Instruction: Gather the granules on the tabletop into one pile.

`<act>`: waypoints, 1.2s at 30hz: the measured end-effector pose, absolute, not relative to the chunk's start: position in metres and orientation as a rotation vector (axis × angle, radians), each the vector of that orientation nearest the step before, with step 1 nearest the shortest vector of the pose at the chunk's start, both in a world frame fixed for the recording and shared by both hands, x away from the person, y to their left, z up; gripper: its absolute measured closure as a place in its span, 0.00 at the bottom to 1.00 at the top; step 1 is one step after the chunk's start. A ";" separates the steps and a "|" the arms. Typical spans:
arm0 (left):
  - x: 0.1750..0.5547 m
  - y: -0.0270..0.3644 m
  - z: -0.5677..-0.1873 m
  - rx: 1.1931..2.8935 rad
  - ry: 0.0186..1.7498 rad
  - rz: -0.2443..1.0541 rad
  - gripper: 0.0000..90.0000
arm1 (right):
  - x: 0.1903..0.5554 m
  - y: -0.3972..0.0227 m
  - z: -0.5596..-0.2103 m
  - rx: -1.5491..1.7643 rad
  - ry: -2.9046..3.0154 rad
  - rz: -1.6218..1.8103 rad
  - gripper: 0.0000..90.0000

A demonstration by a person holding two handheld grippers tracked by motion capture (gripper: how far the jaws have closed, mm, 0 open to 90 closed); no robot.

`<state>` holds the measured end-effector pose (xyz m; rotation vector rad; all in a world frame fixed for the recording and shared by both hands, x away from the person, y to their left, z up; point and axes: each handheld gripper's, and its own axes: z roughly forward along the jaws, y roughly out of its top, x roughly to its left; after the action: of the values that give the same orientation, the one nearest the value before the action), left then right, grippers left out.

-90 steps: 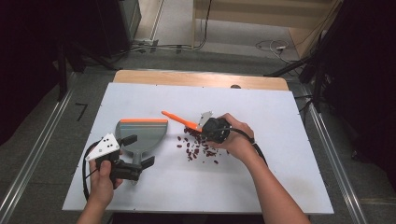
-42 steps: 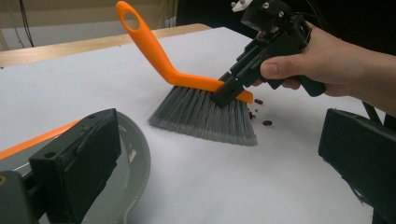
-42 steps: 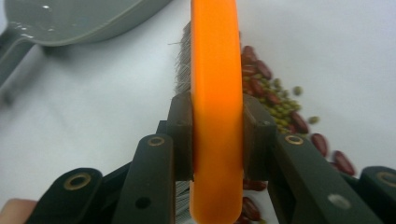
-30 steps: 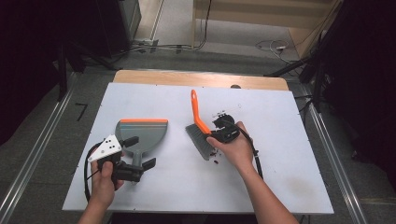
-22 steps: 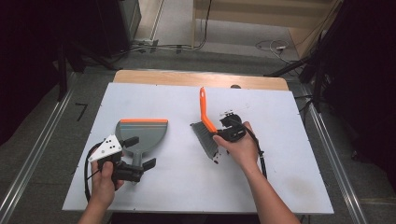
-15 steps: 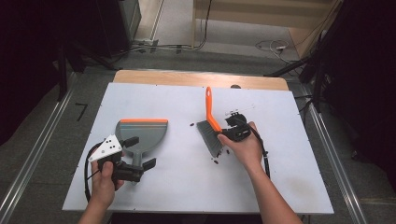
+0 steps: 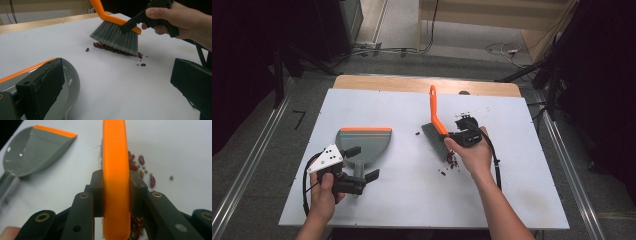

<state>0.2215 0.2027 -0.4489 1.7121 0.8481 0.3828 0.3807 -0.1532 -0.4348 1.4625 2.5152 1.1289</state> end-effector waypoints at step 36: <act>0.222 0.202 -0.452 1.717 0.850 0.378 0.00 | 0.386 -0.174 -0.414 1.200 2.614 1.210 0.77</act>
<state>0.2221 0.2016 -0.4516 1.7170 0.8496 0.3776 0.3857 -0.1742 -0.4136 1.1995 2.6141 1.2096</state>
